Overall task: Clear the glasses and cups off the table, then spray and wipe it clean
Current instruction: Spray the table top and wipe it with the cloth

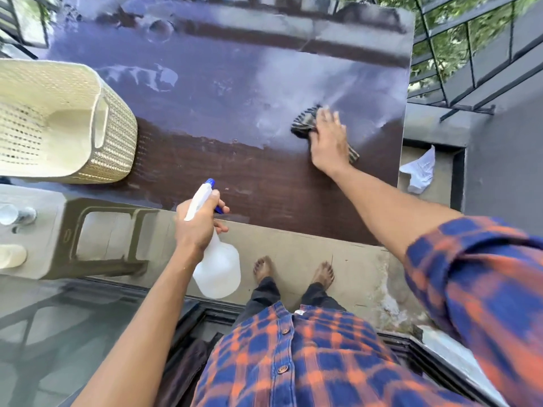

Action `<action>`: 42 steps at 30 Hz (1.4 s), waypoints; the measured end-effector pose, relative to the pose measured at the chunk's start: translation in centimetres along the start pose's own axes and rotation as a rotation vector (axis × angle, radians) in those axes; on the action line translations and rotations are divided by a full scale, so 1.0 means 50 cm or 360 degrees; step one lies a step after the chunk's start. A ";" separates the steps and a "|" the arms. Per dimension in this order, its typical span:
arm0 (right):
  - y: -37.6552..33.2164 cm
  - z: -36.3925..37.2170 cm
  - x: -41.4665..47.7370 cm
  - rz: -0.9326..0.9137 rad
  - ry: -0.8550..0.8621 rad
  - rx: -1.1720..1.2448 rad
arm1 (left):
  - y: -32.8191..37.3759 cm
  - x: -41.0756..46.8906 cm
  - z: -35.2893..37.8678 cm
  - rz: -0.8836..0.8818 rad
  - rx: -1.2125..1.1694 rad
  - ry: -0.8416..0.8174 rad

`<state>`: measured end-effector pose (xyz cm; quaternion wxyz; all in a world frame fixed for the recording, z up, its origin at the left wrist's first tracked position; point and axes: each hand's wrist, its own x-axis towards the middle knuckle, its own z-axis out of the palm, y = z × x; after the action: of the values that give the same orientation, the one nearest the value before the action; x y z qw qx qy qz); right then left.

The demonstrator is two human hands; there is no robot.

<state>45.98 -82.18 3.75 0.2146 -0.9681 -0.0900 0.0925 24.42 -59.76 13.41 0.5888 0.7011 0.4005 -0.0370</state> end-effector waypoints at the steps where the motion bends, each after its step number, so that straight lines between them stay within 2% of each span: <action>1: -0.045 0.020 0.001 -0.0085 -0.0050 -0.0014 | 0.000 0.002 -0.006 -0.0003 -0.0009 0.0004; 5: -0.166 0.102 -0.107 -0.0773 -0.0291 -0.0082 | -0.003 0.012 -0.029 -0.0023 -0.0027 -0.0007; 7: -0.155 0.122 -0.195 -0.1080 -0.0368 -0.0070 | -0.009 0.022 -0.044 -0.0036 -0.0063 -0.0010; 9: -0.100 0.113 -0.256 -0.1249 -0.0402 -0.0113 | -0.014 0.033 -0.061 -0.0057 -0.0069 -0.0006; 11: -0.030 0.088 -0.263 -0.1184 -0.0328 -0.0149 | -0.017 0.039 -0.076 -0.0077 -0.0054 -0.0003; 14: 0.012 0.050 -0.175 -0.0568 -0.0152 -0.0061 | -0.009 0.048 -0.098 -0.0071 -0.0075 0.0012; 16: -0.017 0.036 -0.086 -0.0162 -0.0071 0.0019 | -0.001 0.051 -0.108 -0.0050 -0.0093 0.0020; 18: -0.081 0.046 -0.019 -0.0019 -0.0080 0.0007 | 0.005 0.053 -0.117 -0.0024 -0.0111 0.0027; 20: -0.166 0.079 -0.003 -0.0240 -0.0145 -0.0035 | 0.007 0.055 -0.126 -0.0024 -0.0142 0.0057; 23: -0.274 0.131 -0.093 -0.0866 -0.0409 -0.0137 | 0.003 0.058 -0.134 -0.0073 -0.0205 0.0115; 26: -0.250 0.148 -0.205 -0.1323 -0.0531 -0.0132 | -0.003 0.054 -0.140 -0.0112 -0.0240 0.0189; 28: -0.175 0.134 -0.222 -0.1492 -0.0551 -0.0148 | -0.009 0.051 -0.145 -0.0143 -0.0285 0.0244; 30: -0.109 0.099 -0.182 -0.1449 -0.0461 -0.0163 | -0.017 0.046 -0.150 -0.0181 -0.0321 0.0285; 32: -0.081 0.076 -0.093 -0.1115 -0.0343 -0.0123 | -0.027 0.043 -0.158 -0.0211 -0.0318 0.0333; 35: -0.136 0.078 0.046 -0.0578 -0.0158 -0.0039 | -0.031 0.033 -0.164 -0.0231 -0.0322 0.0422; 37: -0.216 0.108 0.097 -0.0460 -0.0155 -0.0043 | -0.026 0.023 -0.164 -0.0238 -0.0350 0.0485; 39: -0.306 0.150 0.087 -0.0620 -0.0224 -0.0046 | -0.018 0.016 -0.164 -0.0226 -0.0386 0.0548; 42: -0.374 0.204 -0.038 -0.1288 -0.0412 -0.0114 | -0.013 0.010 -0.161 -0.0218 -0.0411 0.0589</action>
<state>39.38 -61.86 3.00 0.1866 -0.8420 -0.4922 0.1184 20.99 -52.62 15.08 0.5862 0.5859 0.5498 0.1038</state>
